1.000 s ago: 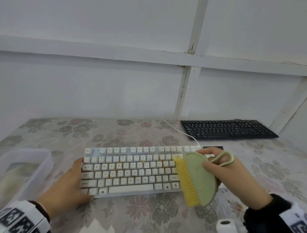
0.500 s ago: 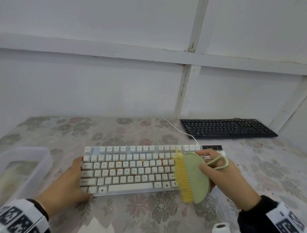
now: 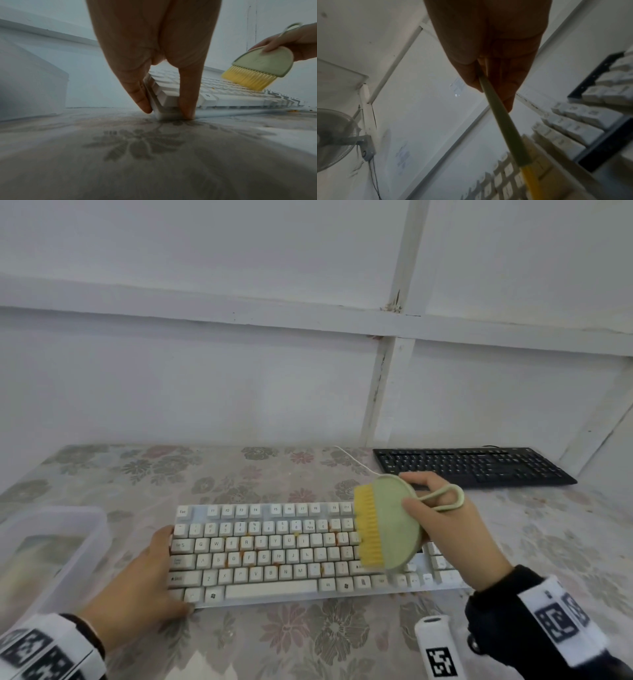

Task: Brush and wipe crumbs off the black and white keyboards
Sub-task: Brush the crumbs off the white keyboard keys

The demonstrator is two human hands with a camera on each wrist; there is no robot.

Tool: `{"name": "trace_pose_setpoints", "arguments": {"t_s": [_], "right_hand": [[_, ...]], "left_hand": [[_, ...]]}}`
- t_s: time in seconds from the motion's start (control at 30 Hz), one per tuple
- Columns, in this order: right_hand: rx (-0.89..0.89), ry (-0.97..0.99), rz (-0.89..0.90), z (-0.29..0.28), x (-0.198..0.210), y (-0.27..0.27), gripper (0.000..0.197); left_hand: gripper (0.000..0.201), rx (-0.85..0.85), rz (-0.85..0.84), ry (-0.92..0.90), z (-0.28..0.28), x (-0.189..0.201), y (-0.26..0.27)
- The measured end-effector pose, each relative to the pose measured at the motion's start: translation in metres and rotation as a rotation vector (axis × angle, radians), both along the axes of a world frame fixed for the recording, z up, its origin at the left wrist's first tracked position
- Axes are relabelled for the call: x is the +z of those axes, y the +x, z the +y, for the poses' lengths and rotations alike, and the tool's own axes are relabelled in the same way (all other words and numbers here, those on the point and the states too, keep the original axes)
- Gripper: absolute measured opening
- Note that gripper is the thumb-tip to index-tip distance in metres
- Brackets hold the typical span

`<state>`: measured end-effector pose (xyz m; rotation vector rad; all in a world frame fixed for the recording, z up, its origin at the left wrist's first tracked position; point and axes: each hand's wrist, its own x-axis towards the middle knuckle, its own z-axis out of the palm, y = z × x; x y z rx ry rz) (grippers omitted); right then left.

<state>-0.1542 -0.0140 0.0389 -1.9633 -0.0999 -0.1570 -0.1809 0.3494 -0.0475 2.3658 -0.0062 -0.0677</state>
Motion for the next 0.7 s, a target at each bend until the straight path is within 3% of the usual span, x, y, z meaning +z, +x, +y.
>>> {"name": "trace_pose_setpoints", "arguments": {"t_s": [0.3, 0.5, 0.7], "right_hand": [[0.146, -0.075, 0.128, 0.003, -0.010, -0.026, 0.031], [0.039, 0.016, -0.006, 0.002, 0.010, -0.014, 0.030], [0.006, -0.011, -0.002, 0.012, -0.015, -0.013, 0.027]], "left_hand": [[0.093, 0.012, 0.008, 0.019, -0.003, 0.003, -0.001], [0.091, 0.025, 0.008, 0.025, -0.004, 0.004, -0.002], [0.086, 0.020, 0.011, 0.063, -0.009, 0.010, -0.003]]}}
